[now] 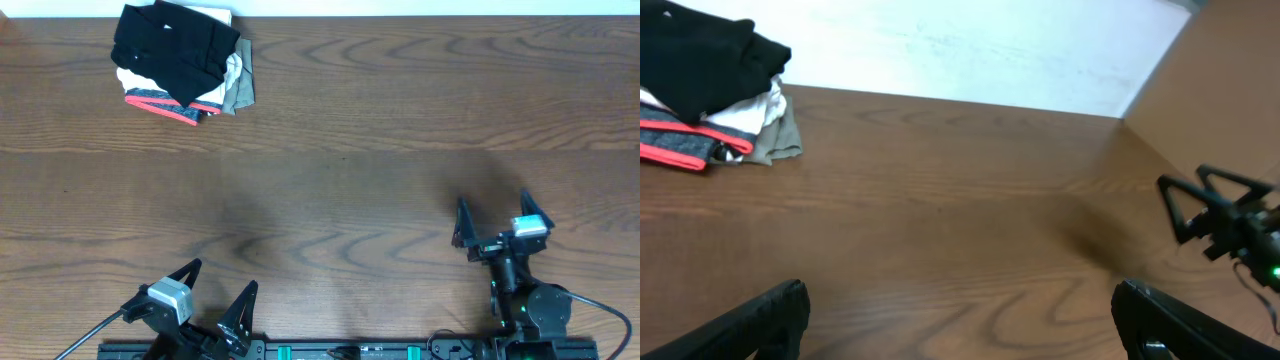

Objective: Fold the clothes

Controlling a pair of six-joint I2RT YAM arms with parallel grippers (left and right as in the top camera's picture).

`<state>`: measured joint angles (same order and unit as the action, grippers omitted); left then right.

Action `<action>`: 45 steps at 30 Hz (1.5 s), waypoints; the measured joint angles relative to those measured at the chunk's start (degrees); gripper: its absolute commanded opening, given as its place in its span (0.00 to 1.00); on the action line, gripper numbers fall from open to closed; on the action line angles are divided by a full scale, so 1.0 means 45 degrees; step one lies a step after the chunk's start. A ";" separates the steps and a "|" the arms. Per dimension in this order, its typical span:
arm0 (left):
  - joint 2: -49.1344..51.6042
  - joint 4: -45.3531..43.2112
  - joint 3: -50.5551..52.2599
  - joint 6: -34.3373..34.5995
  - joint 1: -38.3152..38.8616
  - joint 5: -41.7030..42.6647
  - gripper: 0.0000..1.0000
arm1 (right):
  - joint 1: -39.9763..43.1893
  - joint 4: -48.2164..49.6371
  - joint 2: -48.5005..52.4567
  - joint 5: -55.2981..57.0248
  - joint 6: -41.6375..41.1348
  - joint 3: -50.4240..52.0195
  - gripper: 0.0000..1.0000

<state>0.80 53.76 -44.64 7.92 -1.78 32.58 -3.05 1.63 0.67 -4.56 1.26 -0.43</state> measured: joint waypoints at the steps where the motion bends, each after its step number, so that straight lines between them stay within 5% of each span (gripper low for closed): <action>1: 0.0000 0.0005 0.0000 0.0000 0.0000 0.0000 0.98 | 0.0000 -0.0452 0.0000 0.0000 0.0112 0.0005 0.99; 45: 0.0000 0.0015 0.0000 0.0000 0.0000 -0.0005 0.98 | 0.0000 -0.1166 0.0005 0.0005 0.0525 0.0005 0.99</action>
<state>0.80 53.82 -44.64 7.92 -1.78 32.56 -3.05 -3.62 0.69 -4.54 3.62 -0.40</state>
